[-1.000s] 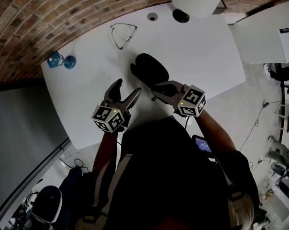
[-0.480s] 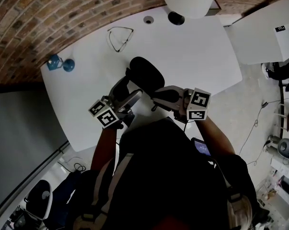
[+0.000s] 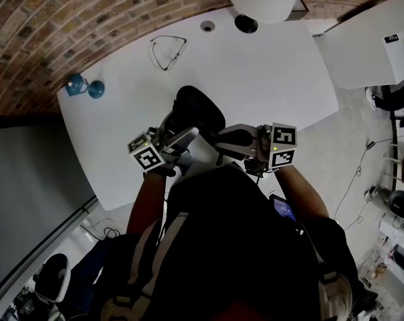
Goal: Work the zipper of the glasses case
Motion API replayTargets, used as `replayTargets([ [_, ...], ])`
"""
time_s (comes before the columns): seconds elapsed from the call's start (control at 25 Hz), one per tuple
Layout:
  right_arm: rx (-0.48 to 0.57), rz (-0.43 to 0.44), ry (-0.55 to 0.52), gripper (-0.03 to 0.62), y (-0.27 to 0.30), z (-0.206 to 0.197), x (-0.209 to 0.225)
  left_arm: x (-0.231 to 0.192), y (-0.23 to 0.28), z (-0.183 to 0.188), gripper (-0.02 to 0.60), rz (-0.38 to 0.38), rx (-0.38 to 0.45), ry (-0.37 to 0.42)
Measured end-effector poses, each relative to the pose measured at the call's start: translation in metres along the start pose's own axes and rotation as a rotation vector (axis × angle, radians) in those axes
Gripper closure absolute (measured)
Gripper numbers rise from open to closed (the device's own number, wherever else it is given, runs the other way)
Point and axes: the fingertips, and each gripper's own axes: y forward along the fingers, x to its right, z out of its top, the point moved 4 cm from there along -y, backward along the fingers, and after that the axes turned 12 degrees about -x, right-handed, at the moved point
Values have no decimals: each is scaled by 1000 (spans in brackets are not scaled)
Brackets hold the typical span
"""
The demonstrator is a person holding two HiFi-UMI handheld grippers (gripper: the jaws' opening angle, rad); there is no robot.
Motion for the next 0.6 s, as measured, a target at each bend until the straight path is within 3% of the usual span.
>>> replayTargets([
  [0.36, 4, 67, 70, 548, 7, -7, -4, 10, 6, -2, 28, -98, 42, -54],
  [0.6, 31, 131, 154, 549, 14, -12, -4, 13, 3, -6, 69, -132, 49, -78],
])
